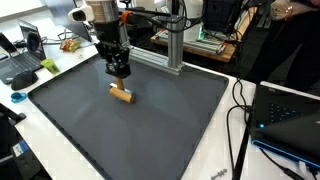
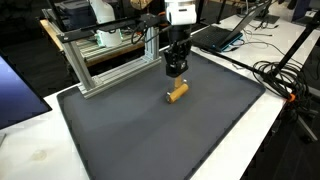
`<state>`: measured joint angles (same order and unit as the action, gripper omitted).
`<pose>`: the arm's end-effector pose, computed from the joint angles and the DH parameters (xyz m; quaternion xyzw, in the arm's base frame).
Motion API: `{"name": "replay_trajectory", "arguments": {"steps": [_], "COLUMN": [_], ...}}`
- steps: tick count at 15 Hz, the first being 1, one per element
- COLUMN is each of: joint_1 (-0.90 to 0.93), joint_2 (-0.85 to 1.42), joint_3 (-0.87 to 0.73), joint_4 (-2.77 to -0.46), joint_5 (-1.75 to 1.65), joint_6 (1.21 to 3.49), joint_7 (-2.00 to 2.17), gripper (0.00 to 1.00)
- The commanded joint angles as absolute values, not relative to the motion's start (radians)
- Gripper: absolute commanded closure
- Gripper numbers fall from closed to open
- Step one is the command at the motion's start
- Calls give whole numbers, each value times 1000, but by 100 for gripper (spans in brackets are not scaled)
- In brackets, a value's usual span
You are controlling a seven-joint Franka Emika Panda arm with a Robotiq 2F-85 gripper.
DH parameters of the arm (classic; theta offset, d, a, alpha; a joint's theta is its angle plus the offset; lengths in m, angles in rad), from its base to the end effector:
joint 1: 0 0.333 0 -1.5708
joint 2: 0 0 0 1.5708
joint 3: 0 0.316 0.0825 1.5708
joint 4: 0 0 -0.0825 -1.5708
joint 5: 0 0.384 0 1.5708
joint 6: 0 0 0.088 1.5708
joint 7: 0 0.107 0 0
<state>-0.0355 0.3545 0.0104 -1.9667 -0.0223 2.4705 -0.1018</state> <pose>0.6269 -0.0160 0.3065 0.9961 0.0460 0.0741 0.0105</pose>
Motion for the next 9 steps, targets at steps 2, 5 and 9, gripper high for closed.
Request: {"name": "replay_trajectory", "arguments": {"steps": [2,5,9], "joint_1": [-31,-30,-20], "joint_2": [356,348,342], "joint_3": [10,9,12], "joint_4": [-1974,-1970,-1976], "joint_5": [-12,-14,-26], "joint_6": [2408,2379,2404], "joint_7": [-91,-89,-90], "gripper": [78,78,78]}}
